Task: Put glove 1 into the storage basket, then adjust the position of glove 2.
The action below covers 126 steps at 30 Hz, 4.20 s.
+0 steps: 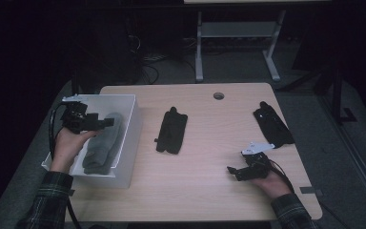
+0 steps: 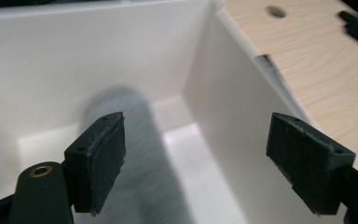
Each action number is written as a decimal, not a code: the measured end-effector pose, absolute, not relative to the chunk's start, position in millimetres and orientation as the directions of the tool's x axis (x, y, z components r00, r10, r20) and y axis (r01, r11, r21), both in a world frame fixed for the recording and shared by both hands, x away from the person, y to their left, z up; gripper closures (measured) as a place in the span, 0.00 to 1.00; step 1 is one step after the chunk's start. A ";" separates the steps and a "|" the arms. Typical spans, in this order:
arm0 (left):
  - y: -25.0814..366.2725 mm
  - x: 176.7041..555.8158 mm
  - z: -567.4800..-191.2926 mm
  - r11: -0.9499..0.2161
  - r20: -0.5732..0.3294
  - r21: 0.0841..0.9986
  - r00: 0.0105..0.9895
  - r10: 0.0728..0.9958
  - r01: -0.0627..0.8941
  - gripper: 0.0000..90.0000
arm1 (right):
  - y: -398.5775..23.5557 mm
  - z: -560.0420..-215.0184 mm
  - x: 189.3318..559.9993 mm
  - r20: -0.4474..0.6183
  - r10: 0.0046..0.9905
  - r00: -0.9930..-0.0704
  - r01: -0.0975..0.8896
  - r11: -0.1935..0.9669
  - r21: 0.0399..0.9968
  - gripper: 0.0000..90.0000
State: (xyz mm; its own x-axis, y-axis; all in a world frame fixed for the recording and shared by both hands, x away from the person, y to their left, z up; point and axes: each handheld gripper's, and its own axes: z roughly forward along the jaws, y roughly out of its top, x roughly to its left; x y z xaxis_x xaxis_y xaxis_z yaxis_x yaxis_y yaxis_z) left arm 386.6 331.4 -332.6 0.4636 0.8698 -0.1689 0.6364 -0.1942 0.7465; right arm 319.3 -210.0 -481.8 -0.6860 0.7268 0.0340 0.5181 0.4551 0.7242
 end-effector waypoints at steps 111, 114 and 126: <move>152.8 313.5 -476.9 -0.555 0.001 0.718 0.797 0.605 0.420 0.14 | -321.9 -465.7 384.6 -0.026 0.907 -0.420 0.658 0.324 0.679 1.00; 152.8 313.7 -476.9 -0.556 0.002 0.717 0.796 0.606 0.421 0.14 | -316.8 -464.9 381.4 -0.011 0.896 -0.444 0.658 0.334 0.674 1.00; 152.4 314.1 -477.4 -0.549 0.002 0.721 0.792 0.611 0.422 0.14 | -282.8 -460.2 353.2 0.054 0.799 -0.598 0.633 0.430 0.644 1.00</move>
State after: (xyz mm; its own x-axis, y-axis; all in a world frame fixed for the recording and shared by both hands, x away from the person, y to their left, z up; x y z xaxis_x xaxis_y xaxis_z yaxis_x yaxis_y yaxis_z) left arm 314.1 152.4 -477.4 0.7916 0.6111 0.0022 0.4221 -0.5493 0.7211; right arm 353.2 -282.8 -460.2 -0.5983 0.7994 0.0539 0.6328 0.4302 0.6438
